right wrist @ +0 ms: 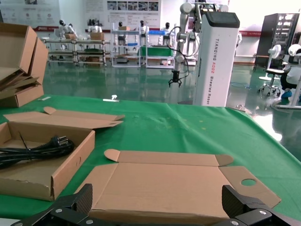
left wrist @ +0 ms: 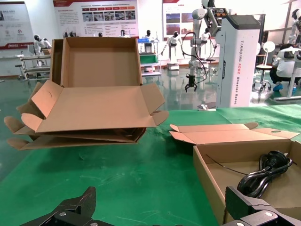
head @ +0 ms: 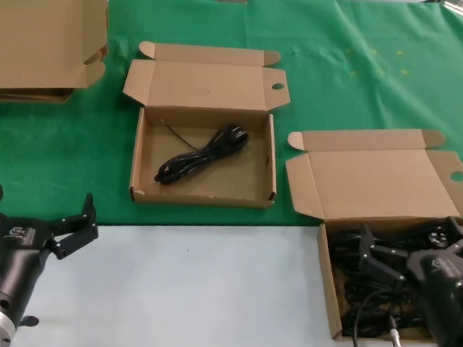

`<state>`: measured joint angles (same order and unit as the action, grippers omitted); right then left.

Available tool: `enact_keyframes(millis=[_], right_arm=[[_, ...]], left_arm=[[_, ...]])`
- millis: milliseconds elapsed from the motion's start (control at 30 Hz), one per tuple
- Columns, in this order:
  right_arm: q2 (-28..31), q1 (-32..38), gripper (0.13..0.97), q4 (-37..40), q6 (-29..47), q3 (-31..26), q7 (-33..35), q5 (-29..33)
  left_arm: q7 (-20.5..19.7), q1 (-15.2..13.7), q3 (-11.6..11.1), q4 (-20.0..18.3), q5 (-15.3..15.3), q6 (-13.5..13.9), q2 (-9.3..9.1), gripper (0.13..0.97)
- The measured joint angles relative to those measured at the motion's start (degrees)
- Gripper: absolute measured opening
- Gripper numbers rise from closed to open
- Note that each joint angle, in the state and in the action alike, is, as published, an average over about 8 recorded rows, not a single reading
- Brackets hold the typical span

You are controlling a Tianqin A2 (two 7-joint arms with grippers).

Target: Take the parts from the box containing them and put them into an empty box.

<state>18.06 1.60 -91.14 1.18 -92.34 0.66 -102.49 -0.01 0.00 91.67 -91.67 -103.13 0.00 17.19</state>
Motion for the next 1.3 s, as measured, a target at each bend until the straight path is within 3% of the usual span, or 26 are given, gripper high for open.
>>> enact_keyframes(millis=[1300], right_arm=[[0.0, 0.0, 0.966, 0.0, 0.0, 0.0, 0.0, 0.0]], left_arm=[[0.0, 0.0, 0.0, 0.0, 0.0, 0.0, 0.0, 0.966]])
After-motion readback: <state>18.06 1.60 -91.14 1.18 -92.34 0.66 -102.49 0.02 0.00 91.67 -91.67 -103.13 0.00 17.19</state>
